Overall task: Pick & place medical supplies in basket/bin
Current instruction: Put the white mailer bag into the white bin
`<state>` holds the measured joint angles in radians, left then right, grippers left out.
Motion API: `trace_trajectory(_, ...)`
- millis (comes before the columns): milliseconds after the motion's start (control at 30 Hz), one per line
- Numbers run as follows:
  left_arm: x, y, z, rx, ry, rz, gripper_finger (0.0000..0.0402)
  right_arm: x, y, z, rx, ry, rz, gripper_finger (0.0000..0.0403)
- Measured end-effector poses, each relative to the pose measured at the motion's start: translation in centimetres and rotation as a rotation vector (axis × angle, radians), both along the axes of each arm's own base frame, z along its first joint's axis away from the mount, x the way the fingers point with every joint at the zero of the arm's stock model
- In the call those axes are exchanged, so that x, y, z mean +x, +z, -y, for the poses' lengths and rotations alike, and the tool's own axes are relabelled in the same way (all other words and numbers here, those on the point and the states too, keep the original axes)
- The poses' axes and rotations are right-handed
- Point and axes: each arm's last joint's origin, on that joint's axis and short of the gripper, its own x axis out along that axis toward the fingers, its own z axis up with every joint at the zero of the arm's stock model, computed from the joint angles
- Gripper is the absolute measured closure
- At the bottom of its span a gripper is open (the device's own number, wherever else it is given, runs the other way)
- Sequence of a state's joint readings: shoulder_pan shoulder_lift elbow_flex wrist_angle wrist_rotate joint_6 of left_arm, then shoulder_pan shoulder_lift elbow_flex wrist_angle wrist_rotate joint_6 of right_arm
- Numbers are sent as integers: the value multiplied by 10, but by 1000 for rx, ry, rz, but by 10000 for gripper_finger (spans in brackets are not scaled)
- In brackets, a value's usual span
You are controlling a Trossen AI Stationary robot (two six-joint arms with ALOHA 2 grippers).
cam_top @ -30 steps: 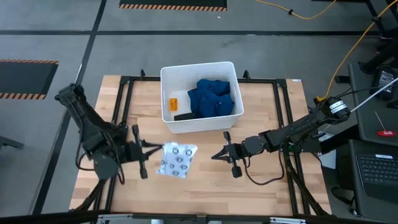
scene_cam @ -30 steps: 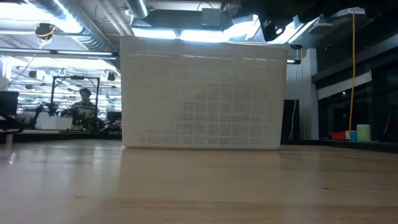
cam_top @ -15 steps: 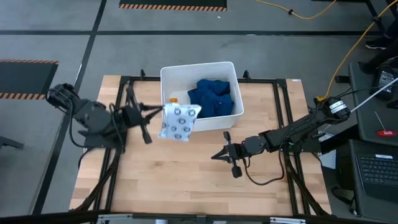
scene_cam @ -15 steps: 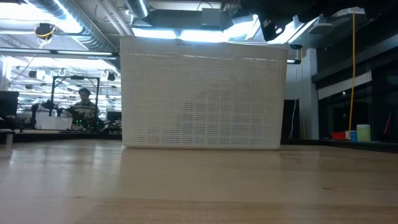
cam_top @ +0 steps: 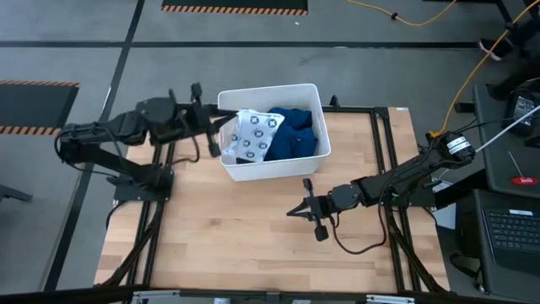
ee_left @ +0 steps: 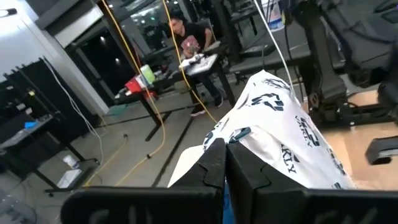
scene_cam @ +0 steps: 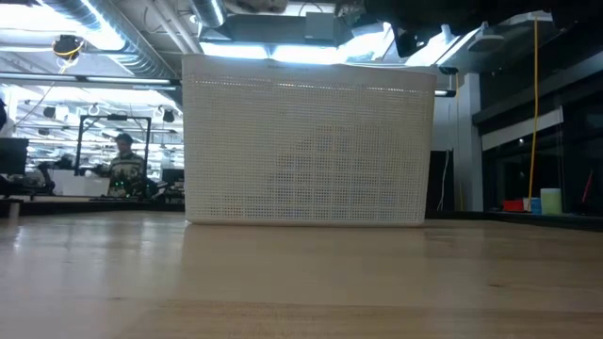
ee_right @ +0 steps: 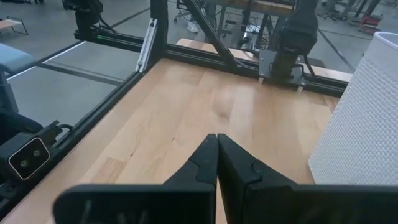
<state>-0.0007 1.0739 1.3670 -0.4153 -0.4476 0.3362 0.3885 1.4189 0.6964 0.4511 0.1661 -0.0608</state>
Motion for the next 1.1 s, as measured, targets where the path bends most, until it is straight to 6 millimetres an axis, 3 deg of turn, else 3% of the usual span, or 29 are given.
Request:
trace_trajectory(367, 31, -25, -60, -62, 22, -110, 400, 0, -1, 0, -24, 6, -2, 395)
trace_trajectory(667, 75, -78, -103, -174, 21, -316, 400, 1, -1, 3, -24, -6, -3, 395)
trace_trajectory(900, 92, -128, -121, -305, 22, -574, 400, 3, -2, 10, -26, -29, -12, 395)
trace_trajectory(1100, 100, -148, -128, -357, 4, -648, 400, 4, -3, 15, -23, -48, -26, 395)
